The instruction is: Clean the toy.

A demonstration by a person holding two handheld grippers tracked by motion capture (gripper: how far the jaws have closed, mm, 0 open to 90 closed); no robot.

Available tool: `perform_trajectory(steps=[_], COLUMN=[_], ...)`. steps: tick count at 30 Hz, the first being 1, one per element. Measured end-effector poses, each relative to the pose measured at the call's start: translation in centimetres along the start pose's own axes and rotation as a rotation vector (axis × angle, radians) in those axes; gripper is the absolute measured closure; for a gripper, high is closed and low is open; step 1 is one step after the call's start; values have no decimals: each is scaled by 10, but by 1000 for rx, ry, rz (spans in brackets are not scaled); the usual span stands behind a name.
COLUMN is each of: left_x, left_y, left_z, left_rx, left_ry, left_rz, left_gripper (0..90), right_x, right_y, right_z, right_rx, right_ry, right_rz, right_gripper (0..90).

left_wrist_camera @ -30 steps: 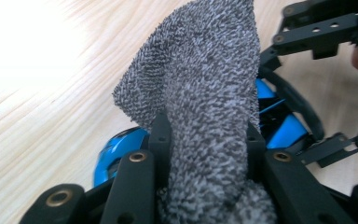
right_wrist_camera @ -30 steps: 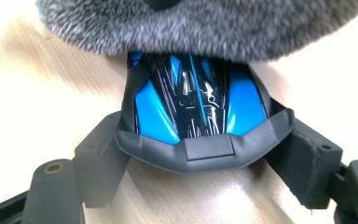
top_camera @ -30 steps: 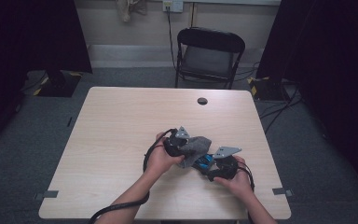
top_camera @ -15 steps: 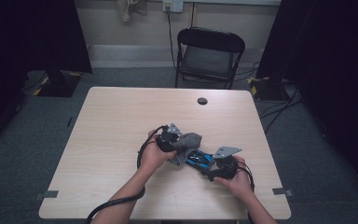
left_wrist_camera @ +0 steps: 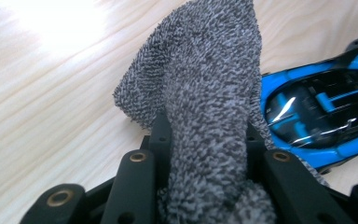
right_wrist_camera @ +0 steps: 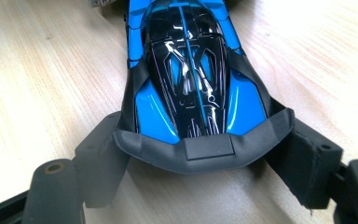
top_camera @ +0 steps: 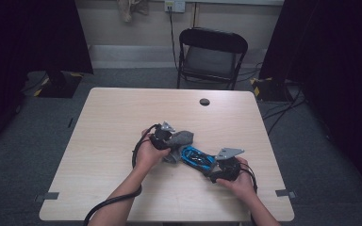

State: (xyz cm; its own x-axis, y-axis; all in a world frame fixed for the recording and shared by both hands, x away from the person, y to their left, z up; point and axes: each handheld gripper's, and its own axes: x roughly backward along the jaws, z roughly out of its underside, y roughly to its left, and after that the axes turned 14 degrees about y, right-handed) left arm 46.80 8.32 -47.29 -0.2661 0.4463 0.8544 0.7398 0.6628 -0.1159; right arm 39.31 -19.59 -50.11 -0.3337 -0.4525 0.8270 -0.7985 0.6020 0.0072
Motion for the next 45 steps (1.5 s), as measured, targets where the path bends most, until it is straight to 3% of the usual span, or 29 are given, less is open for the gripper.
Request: perform_trajectory(steps=[7, 13, 15, 16, 17, 25, 36, 45], left_x=[11, 17, 13, 13, 9, -13, -15, -8], left_y=[-9, -38, -55, -55, -67, -93, -92, -77], left_z=[-3, -17, -23, -23, -27, -33, -33, -31], left_rx=[-25, -103, -132, -132, -161, -207, -211, -184], left_ry=[-36, -62, -69, -69, -67, -24, -28, -21], left_rz=[21, 84, 114, 114, 136, 186, 165, 142], left_gripper=[678, 677, 678, 677, 677, 676, 677, 676], right_x=[0, 0, 0, 0, 0, 0, 0, 0], right_y=[0, 0, 0, 0, 0, 0, 0, 0], right_z=[0, 0, 0, 0, 0, 0, 0, 0], right_rx=[0, 1, 1, 1, 1, 1, 1, 1], right_ry=[0, 0, 0, 0, 0, 0, 0, 0], right_rz=[0, 0, 0, 0, 0, 1, 0, 0], right_gripper=[246, 246, 245, 245, 246, 246, 246, 246])
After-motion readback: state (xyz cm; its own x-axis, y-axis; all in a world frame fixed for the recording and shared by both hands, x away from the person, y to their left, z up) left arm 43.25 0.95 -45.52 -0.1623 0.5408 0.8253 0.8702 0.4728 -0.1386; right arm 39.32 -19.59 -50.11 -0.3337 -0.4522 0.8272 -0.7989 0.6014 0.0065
